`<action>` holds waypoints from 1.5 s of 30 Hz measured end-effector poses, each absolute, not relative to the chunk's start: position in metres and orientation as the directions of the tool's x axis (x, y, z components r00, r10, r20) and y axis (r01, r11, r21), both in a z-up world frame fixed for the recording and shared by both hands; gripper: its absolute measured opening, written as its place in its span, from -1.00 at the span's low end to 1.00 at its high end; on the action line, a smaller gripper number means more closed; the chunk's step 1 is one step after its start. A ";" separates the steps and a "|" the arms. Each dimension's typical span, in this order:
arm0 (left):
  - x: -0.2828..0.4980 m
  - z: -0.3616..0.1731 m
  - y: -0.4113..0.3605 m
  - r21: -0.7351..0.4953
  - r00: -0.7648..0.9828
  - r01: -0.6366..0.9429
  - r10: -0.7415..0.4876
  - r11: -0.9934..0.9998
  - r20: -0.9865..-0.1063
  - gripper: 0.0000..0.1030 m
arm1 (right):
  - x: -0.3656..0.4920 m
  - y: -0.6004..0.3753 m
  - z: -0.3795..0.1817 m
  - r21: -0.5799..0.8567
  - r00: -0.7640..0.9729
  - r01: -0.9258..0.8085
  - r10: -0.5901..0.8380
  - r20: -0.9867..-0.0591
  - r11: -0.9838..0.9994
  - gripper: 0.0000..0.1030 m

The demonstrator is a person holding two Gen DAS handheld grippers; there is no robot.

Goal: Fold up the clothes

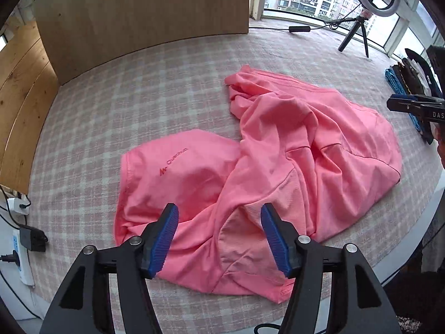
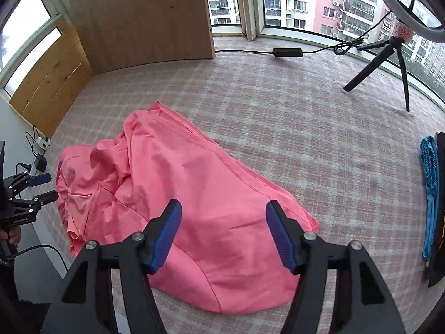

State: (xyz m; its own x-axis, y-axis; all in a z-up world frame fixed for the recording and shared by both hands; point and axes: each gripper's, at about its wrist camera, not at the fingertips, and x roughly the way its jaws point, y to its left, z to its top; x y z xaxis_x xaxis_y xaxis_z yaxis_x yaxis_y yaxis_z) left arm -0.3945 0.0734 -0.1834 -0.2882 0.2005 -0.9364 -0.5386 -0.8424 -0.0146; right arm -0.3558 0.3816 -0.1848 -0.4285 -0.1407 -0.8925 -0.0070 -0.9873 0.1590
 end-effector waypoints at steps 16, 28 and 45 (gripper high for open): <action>-0.419 -0.153 -0.004 -0.132 -0.319 -0.340 0.246 -0.931 -0.915 -0.90 | -0.415 0.302 -0.216 0.281 -0.371 0.148 -0.317 -0.873 -0.948 -0.98; -0.373 -0.105 0.004 -0.236 -0.303 -0.513 0.432 -0.825 -0.849 -0.90 | -0.373 0.303 -0.123 0.259 -0.467 0.210 -0.330 -0.820 -0.943 0.16; -0.289 -0.118 -0.049 -0.325 -0.232 -0.508 0.489 -0.798 -0.841 -0.43 | -0.375 0.163 -0.153 0.273 -0.275 0.443 -0.419 -0.865 -0.854 0.17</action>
State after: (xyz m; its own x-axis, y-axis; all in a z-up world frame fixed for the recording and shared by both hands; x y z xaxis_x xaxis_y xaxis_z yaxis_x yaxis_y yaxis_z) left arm -0.2893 -0.0492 -0.1181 -0.2321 0.4895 -0.8405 -0.5078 -0.7980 -0.3245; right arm -0.3752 0.1627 -0.1526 -0.2751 -0.4191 -0.8653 0.4426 -0.8542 0.2730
